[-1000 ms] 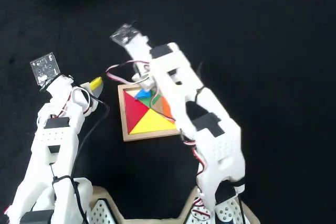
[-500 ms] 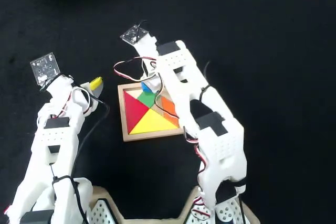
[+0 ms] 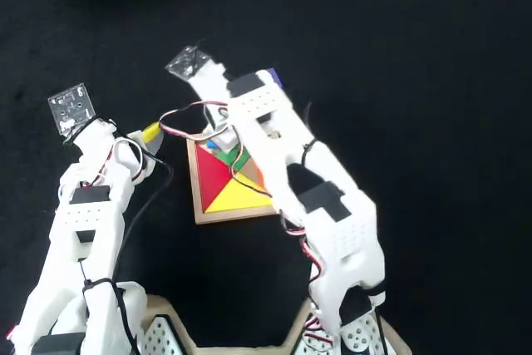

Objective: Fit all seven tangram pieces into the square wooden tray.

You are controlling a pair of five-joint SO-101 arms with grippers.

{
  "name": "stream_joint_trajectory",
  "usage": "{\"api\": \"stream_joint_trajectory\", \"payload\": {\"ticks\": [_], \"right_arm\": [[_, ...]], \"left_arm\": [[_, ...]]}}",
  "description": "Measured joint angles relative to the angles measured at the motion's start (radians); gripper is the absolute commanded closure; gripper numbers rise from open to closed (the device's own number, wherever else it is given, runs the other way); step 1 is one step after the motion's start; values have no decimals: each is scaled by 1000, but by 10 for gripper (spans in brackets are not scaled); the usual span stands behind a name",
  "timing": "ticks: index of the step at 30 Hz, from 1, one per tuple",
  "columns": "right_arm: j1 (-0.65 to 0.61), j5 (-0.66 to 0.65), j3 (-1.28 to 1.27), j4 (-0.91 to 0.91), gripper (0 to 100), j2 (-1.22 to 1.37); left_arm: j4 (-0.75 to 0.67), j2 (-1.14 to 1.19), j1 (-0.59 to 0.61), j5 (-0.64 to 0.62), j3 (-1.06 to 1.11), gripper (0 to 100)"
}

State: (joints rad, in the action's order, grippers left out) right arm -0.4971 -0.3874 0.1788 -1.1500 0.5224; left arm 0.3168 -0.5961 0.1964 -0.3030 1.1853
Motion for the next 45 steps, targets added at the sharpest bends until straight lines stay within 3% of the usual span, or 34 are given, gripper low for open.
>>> {"api": "stream_joint_trajectory", "payload": {"ticks": [15, 23, 32, 45], "right_arm": [[2, -2, -2, 14, 988, -80], [2, 0, 91, 69, 988, 63], [-14, -2, 284, -55, 988, 190], [-49, -2, 324, -175, 988, 193]], "left_arm": [[0, 0, 0, 0, 0, 708], [0, 0, 0, 0, 0, 708], [0, 0, 0, 0, 0, 708], [0, 0, 0, 0, 0, 708]]}}
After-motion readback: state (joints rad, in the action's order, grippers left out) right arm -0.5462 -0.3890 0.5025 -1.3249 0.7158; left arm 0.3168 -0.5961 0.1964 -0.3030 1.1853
